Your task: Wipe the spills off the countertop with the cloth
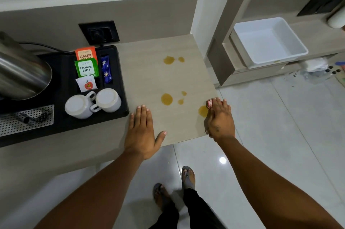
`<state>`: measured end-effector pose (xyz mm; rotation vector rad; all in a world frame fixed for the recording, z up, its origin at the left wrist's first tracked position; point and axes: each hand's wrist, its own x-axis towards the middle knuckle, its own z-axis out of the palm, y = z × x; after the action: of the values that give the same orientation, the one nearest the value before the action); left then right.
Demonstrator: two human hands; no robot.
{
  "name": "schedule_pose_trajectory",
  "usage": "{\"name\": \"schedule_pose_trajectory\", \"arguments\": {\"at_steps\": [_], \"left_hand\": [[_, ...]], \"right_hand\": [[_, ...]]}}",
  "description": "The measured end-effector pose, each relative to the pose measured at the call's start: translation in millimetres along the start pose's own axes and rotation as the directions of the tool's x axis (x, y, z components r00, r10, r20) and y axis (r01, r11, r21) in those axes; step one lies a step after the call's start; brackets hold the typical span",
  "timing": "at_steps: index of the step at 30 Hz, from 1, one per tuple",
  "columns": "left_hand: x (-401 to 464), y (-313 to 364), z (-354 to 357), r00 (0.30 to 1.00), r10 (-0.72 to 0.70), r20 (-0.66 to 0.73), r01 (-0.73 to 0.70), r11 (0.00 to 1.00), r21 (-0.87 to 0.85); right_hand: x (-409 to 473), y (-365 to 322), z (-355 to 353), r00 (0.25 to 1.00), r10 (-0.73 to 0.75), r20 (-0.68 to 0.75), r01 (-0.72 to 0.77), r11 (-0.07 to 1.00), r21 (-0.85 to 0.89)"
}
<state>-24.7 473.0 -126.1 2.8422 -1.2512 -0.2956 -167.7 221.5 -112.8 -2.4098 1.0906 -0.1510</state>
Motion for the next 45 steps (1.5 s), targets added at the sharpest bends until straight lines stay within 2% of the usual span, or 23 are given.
{"name": "schedule_pose_trajectory", "arguments": {"at_steps": [8, 13, 17, 23, 27, 31, 35, 40, 42, 45], "left_hand": [[-1.2, -0.5, 1.4, 0.999, 0.010, -0.031, -0.010, 1.000, -0.001], [-1.1, -1.2, 2.7, 1.000, 0.003, -0.020, -0.002, 1.000, 0.008], [-0.8, -1.5, 2.2, 1.000, -0.009, 0.002, 0.009, 1.000, 0.024], [-0.6, -2.5, 2.3, 1.000, -0.015, 0.021, 0.015, 0.999, -0.029], [-1.0, -1.4, -1.1, 0.999, -0.017, 0.038, 0.019, 0.998, -0.055], [-0.1, -4.0, -2.5, 1.000, -0.004, 0.011, 0.005, 0.992, -0.123], [0.4, -4.9, -0.6, 0.999, -0.006, -0.050, -0.003, 0.985, -0.170], [-0.2, -4.4, 4.6, 0.998, -0.008, -0.064, -0.001, 0.991, -0.137], [0.1, -3.6, 4.0, 0.998, -0.017, -0.063, 0.009, 0.991, -0.134], [-0.1, -3.4, 2.8, 0.997, -0.016, -0.072, 0.005, 0.990, -0.143]], "right_hand": [[55.6, -28.6, 0.8, 0.998, 0.047, 0.042, -0.049, 0.998, 0.043], [22.3, -16.7, 1.2, 0.992, -0.111, 0.055, 0.115, 0.991, -0.071], [14.7, -14.1, 4.9, 0.992, -0.106, 0.067, 0.115, 0.983, -0.143], [113.2, -53.6, 5.7, 0.982, -0.177, 0.069, 0.186, 0.972, -0.143], [125.8, -59.4, 5.3, 0.966, -0.250, 0.059, 0.255, 0.961, -0.104], [133.6, -48.0, 5.3, 0.948, -0.300, 0.102, 0.310, 0.945, -0.101], [192.8, -71.5, 10.7, 0.935, -0.349, 0.062, 0.354, 0.929, -0.109], [257.7, -119.7, 23.3, 0.947, -0.312, 0.078, 0.320, 0.939, -0.124], [259.3, -138.0, 29.0, 0.915, -0.378, 0.139, 0.394, 0.911, -0.118], [249.3, -131.1, 28.0, 0.802, -0.535, 0.265, 0.576, 0.811, -0.106]]}}
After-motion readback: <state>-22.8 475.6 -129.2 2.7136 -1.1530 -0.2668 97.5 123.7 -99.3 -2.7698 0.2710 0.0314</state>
